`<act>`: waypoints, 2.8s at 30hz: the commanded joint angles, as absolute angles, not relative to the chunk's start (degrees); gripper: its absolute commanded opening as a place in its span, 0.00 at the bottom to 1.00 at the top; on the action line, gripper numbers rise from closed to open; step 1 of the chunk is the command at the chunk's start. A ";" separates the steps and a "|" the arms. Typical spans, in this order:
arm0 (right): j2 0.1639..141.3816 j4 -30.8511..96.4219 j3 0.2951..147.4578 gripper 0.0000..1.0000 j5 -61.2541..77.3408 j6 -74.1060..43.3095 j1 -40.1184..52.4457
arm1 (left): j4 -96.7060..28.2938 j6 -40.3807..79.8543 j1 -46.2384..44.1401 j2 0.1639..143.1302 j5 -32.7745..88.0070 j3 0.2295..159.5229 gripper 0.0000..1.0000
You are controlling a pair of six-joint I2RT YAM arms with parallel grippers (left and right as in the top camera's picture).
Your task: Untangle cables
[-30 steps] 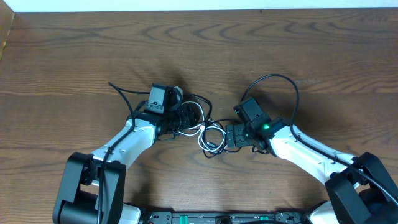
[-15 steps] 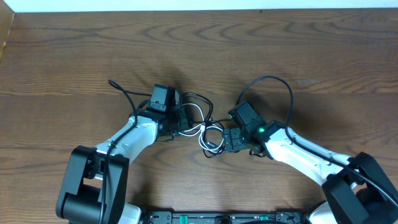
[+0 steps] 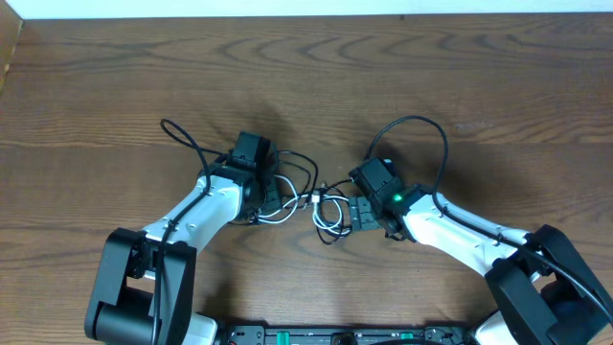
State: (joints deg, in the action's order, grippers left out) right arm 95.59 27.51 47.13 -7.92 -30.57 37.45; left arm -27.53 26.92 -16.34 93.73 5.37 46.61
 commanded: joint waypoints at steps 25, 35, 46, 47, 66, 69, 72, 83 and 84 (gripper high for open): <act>97.73 46.19 45.98 0.99 -18.48 -25.91 16.58 | -31.42 23.79 -12.21 96.86 3.33 42.30 0.54; 97.73 40.75 45.98 0.98 -0.45 -23.03 16.60 | -29.28 18.41 -12.32 87.18 21.65 46.85 0.67; 97.73 40.49 45.98 0.98 4.71 -23.05 16.60 | -26.63 18.70 -18.61 81.38 26.76 46.70 0.68; 97.73 40.49 45.98 0.97 4.69 -23.07 16.60 | -26.48 18.72 -19.84 82.15 26.76 46.68 0.68; 97.73 40.71 45.98 0.94 4.69 -23.05 16.60 | -15.27 25.54 -38.28 94.41 13.04 46.68 0.68; 97.73 40.71 45.98 0.94 4.69 -23.07 16.60 | -14.44 26.30 -38.89 94.41 12.32 46.68 0.68; 97.73 40.71 45.98 0.94 4.69 -23.05 16.60 | -13.76 26.48 -39.24 94.41 12.29 46.68 0.68; 97.73 40.71 45.98 0.94 4.69 -23.07 16.60 | -7.81 29.45 -39.35 94.41 12.73 46.63 0.69; 97.73 40.71 45.98 0.94 4.69 -23.05 16.60 | -8.40 29.43 -39.35 94.41 12.08 46.57 0.69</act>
State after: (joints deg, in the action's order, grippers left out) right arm 95.00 40.56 48.36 -0.93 -23.38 16.32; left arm -7.86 27.79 -39.13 93.58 12.80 46.28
